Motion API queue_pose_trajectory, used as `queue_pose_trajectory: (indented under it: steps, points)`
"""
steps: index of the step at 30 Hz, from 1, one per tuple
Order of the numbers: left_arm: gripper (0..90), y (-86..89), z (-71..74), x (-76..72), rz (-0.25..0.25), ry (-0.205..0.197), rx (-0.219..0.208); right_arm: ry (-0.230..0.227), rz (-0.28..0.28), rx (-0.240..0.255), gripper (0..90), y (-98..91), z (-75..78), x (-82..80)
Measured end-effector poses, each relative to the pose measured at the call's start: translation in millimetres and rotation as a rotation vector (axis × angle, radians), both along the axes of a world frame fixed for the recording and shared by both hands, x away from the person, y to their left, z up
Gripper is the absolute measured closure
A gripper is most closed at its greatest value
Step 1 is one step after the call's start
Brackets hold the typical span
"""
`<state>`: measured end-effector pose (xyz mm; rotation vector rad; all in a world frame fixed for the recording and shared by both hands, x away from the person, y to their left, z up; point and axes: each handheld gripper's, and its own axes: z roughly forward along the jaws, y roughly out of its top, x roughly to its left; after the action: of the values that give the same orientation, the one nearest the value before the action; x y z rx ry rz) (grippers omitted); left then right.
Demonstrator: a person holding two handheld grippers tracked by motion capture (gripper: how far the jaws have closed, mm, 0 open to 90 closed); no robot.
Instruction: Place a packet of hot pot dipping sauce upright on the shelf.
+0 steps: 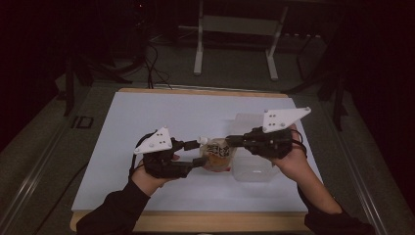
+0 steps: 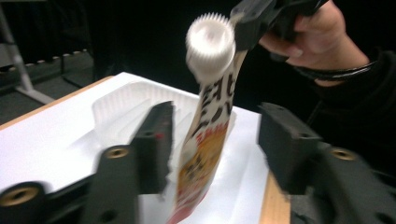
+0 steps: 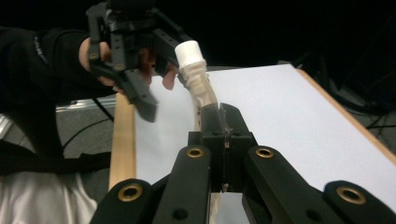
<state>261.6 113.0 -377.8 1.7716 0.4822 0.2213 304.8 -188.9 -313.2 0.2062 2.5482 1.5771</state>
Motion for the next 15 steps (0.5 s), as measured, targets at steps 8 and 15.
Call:
queue_pose_trajectory:
  steps: [8,15]
  points:
    - [13.7,16.4,-8.4,-2.9,0.021,-0.022,-0.013,-0.027,-0.010,0.000,90.0,-10.6,13.2,6.3]
    - [9.4,40.2,-27.4,-4.0,0.066,0.044,0.013,-0.029,-0.045,-0.009,90.0,-23.7,21.9,15.7]
